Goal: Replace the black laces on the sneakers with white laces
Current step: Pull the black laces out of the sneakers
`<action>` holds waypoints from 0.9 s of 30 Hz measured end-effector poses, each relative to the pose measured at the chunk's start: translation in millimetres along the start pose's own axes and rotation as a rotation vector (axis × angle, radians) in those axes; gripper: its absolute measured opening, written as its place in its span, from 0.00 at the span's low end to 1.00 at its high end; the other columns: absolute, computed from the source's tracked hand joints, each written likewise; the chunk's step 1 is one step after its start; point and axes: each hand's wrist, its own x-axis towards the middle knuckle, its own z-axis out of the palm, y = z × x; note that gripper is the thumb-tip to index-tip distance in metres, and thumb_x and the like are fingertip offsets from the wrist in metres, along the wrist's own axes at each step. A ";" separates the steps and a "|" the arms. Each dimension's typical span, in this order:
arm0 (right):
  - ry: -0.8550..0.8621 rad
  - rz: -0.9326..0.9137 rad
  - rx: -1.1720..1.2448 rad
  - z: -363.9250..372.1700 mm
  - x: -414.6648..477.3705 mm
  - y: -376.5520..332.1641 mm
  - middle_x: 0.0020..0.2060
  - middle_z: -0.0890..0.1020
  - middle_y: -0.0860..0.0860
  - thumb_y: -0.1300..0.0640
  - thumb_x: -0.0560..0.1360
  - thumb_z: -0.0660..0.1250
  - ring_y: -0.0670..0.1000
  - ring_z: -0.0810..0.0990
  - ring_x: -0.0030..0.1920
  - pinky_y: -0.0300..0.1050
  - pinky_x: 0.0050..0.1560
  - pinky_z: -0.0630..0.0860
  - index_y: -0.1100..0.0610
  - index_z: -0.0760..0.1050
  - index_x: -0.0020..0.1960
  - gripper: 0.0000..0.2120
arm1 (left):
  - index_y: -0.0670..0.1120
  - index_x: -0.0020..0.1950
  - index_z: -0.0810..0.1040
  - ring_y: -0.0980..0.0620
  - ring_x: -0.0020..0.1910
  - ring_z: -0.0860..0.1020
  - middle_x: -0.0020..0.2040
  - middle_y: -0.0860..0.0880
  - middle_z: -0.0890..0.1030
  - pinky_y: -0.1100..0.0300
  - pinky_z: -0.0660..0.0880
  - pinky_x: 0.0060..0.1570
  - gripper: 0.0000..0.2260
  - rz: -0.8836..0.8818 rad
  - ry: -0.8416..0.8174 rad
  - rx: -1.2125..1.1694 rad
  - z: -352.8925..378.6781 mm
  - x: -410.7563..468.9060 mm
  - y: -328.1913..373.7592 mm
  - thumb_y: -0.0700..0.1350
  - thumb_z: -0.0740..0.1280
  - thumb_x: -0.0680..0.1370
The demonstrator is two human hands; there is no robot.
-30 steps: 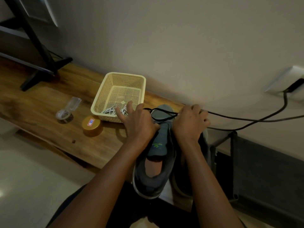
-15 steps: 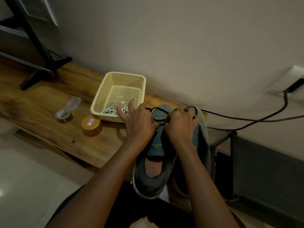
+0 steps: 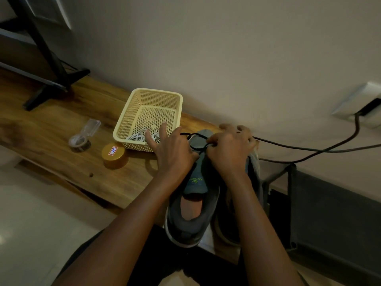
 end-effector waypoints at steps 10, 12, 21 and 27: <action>-0.093 -0.029 -0.111 8.5 -4.9 -2.9 0.66 0.70 0.52 0.58 0.75 0.64 0.61 0.58 0.68 0.56 0.66 0.58 0.52 0.80 0.56 0.11 | 0.49 0.47 0.81 0.47 0.76 0.48 0.74 0.54 0.64 0.38 0.41 0.69 0.07 0.002 -0.004 -0.009 3.7 1.7 0.0 0.51 0.67 0.75; -0.070 -0.002 -0.123 9.8 -4.0 -1.8 0.62 0.72 0.52 0.59 0.76 0.63 0.60 0.61 0.66 0.55 0.63 0.60 0.54 0.80 0.54 0.10 | 0.49 0.46 0.81 0.47 0.76 0.48 0.74 0.54 0.64 0.37 0.41 0.69 0.07 0.002 -0.002 -0.010 4.1 1.8 -0.4 0.51 0.67 0.74; 0.116 0.242 -0.141 3.6 -1.3 5.7 0.61 0.68 0.59 0.60 0.76 0.60 0.62 0.63 0.63 0.55 0.62 0.60 0.61 0.72 0.57 0.11 | 0.50 0.46 0.81 0.47 0.76 0.49 0.72 0.55 0.66 0.37 0.41 0.69 0.06 -0.017 0.004 -0.035 4.9 2.4 -1.1 0.51 0.68 0.73; 0.105 0.109 0.006 2.8 1.6 5.6 0.65 0.70 0.52 0.61 0.73 0.63 0.59 0.61 0.66 0.52 0.63 0.57 0.52 0.78 0.55 0.13 | 0.49 0.46 0.80 0.47 0.76 0.49 0.73 0.55 0.64 0.37 0.42 0.69 0.07 -0.024 -0.018 -0.052 4.1 3.6 -3.6 0.50 0.68 0.74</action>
